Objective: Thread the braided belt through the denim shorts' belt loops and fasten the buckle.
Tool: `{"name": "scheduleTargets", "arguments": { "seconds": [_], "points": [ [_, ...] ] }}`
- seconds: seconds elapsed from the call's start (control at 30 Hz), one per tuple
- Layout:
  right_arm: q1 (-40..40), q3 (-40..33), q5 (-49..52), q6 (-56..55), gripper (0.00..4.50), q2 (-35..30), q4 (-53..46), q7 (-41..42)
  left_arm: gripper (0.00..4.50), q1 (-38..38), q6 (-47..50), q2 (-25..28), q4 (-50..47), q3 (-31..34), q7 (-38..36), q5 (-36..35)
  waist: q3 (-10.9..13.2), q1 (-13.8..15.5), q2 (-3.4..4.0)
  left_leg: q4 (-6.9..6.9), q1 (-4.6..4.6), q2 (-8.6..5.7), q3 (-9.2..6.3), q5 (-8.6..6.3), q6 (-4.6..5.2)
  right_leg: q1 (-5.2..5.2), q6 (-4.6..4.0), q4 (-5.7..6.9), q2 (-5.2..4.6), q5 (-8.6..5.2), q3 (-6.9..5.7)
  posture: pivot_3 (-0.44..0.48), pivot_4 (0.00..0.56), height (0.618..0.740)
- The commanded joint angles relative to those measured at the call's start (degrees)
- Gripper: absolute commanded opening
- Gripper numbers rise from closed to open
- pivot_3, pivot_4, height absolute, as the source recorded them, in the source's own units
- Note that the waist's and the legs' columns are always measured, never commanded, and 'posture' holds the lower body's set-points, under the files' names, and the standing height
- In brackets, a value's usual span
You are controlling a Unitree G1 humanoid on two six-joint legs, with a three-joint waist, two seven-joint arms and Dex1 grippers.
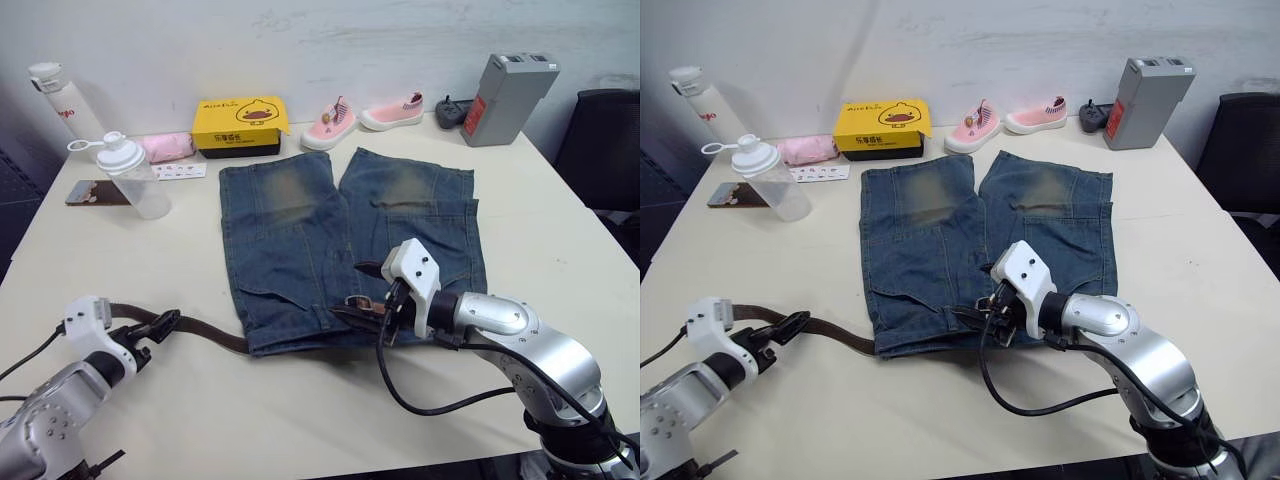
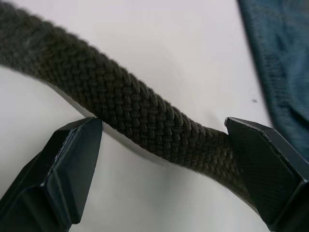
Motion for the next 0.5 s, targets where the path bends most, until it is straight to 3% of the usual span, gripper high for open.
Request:
{"name": "scheduleTargets", "arguments": {
  "seconds": [0.03,0.1,0.2,0.4,0.5],
  "points": [
    [-0.86,-2.90,1.34,0.62,4.50,-0.01,-3.04,-1.41,4.46,2.60,-6.22,1.44,10.12,-8.07,5.44,10.17,-0.12,-0.15,0.41,-0.05,0.00,0.01,0.04,-0.17,-0.28,0.05,-0.01,0.03,-0.01,-0.01,0.03,0.000,0.150,0.739],
    [-0.75,-3.09,1.14,0.71,4.50,-0.28,-2.97,-1.74,4.46,2.13,-8.68,0.46,11.04,-11.55,4.97,10.65,-0.15,-0.42,0.58,-0.09,0.05,0.12,0.06,-0.16,-0.32,0.04,-0.13,0.07,0.00,-0.10,-0.05,0.000,0.150,0.739],
    [-0.51,-2.91,0.78,0.77,4.50,-0.61,-3.04,-2.23,4.46,0.90,-9.25,-3.27,11.51,-11.27,5.91,9.36,-0.11,-0.33,0.86,-0.12,0.08,0.30,0.03,-0.13,-0.43,0.04,-0.27,0.22,0.14,-0.26,-0.14,0.000,0.150,0.739],
    [-0.17,-3.10,1.58,1.37,4.50,-0.44,-3.50,-2.87,4.46,1.25,-10.95,-8.67,6.80,-5.45,4.27,3.93,-0.11,-0.06,0.90,-0.11,0.08,0.20,0.04,0.04,-0.15,0.03,-0.18,0.35,0.13,-0.24,-0.03,0.000,0.150,0.739],
    [0.05,-2.32,1.23,1.36,4.50,-0.72,-3.16,-2.85,4.46,1.18,-11.86,-10.83,2.05,0.32,3.93,-0.66,0.03,-0.16,0.54,-0.10,0.04,0.21,0.02,0.01,-0.13,0.01,-0.17,0.26,0.15,-0.23,-0.05,0.000,0.150,0.739]
  ]
}}
